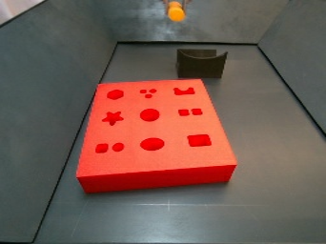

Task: Pick up the oval object. Move up. Place the oval object on the fixture. Regrasp the oval object. Move to above the board. Insert the oval object.
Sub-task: Place the oval object on the fixture.

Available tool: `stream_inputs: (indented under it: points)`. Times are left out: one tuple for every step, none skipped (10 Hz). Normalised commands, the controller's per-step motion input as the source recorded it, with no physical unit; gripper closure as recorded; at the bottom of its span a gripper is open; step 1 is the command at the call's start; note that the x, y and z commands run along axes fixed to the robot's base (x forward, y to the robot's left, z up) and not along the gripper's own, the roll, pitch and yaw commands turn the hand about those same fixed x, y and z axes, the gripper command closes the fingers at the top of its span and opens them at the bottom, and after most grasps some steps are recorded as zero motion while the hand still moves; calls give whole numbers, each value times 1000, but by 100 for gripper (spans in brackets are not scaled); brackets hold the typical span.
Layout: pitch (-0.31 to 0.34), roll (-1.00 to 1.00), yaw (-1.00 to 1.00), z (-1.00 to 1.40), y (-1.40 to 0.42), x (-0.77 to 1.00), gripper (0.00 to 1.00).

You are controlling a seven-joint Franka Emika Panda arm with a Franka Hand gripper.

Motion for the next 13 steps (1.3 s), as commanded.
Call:
stream_inputs:
  points:
    - [163, 90, 26, -27, -328, 292, 100]
    - [165, 73, 24, -14, -167, 197, 100]
    - [-69, -1000, -25, 374, 182, 915, 100]
    - [-67, -1000, -29, 346, 207, 820, 100]
    - [-47, -1000, -39, 208, 169, 696, 100]
    - [-32, -1000, -41, 94, 101, 599, 100]
    - [-11, -1000, -43, 39, 69, 496, 100]
    - [12, -1000, -47, 31, 60, 417, 100]
    - [22, -1000, -49, 22, 58, 364, 100]
    - [42, -1000, -58, -6, 52, 259, 100]
    - [57, -1000, -68, -10, 49, 182, 100]
    - [79, -1000, -86, -11, 50, 82, 100]
    - [69, -913, -90, -8, 49, 58, 100]
